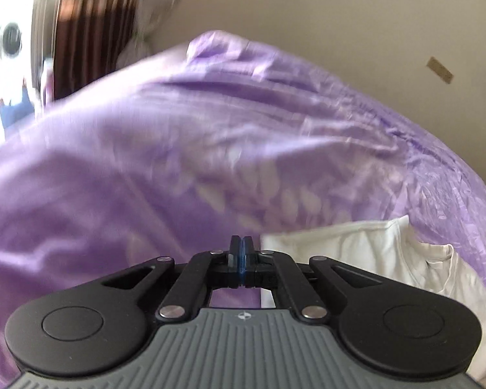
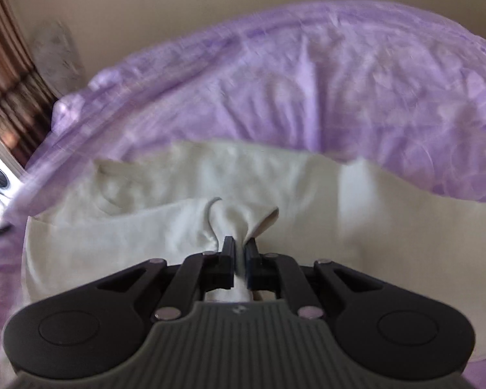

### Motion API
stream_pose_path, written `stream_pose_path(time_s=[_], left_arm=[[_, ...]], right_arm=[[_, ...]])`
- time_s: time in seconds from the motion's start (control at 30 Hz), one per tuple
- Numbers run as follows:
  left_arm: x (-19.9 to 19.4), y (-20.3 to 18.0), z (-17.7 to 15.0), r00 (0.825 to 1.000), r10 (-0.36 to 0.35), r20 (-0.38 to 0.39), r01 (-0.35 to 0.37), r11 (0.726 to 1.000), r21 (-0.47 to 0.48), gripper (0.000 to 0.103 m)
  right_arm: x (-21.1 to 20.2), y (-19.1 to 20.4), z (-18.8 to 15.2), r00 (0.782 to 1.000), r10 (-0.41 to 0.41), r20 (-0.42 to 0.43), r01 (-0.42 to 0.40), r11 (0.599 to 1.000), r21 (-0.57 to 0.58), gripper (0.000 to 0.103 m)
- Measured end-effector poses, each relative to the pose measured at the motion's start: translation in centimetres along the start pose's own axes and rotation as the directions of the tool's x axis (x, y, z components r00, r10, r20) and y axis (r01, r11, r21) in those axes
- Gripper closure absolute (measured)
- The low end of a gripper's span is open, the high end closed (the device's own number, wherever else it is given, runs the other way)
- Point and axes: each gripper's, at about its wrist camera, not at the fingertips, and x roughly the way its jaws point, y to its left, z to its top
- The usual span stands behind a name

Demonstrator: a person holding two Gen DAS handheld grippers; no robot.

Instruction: Fold small clothes

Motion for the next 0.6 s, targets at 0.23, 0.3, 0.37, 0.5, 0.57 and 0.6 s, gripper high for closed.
stream_pose_path(time_s=[0.23, 0.3, 0.37, 0.5, 0.57, 0.6], left_arm=[[-1.5, 0.7, -1.0, 0.988, -0.113, -0.104, 0.114, 0.993, 0.005, 0.063], [-2.3, 0.8, -1.7, 0.981, -0.145, -0.127, 0.145, 0.989, -0.012, 0.054], [-2.9, 0.8, -2.7, 0.965, -0.188, -0.182, 0.187, 0.982, -0.022, 0.051], [-3.6, 0.1, -5.0, 0.954, -0.163, -0.253, 0.175, 0.984, 0.026, 0.047], [-3.7, 0.3, -6.0, 0.948, -0.151, -0.281, 0.167, 0.985, 0.035, 0.047], [-3.7, 0.6, -6.4, 0.943, -0.156, -0.294, 0.168, 0.986, 0.017, 0.047]], right_arm=[[2.6, -2.2, -1.8, 0.999, -0.014, -0.051, 0.019, 0.995, 0.095, 0.075], [1.9, -2.9, -1.8, 0.999, 0.017, -0.037, -0.012, 0.992, 0.127, 0.066], [1.2, -3.3, -2.1, 0.999, 0.030, -0.035, -0.024, 0.989, 0.147, 0.065], [0.5, -4.1, -3.4, 0.995, 0.086, -0.046, -0.075, 0.975, 0.209, 0.058], [0.6, -4.6, -4.1, 0.994, 0.101, -0.051, -0.086, 0.968, 0.237, 0.057], [0.7, -4.8, -4.4, 0.992, 0.110, -0.055, -0.093, 0.962, 0.255, 0.057]])
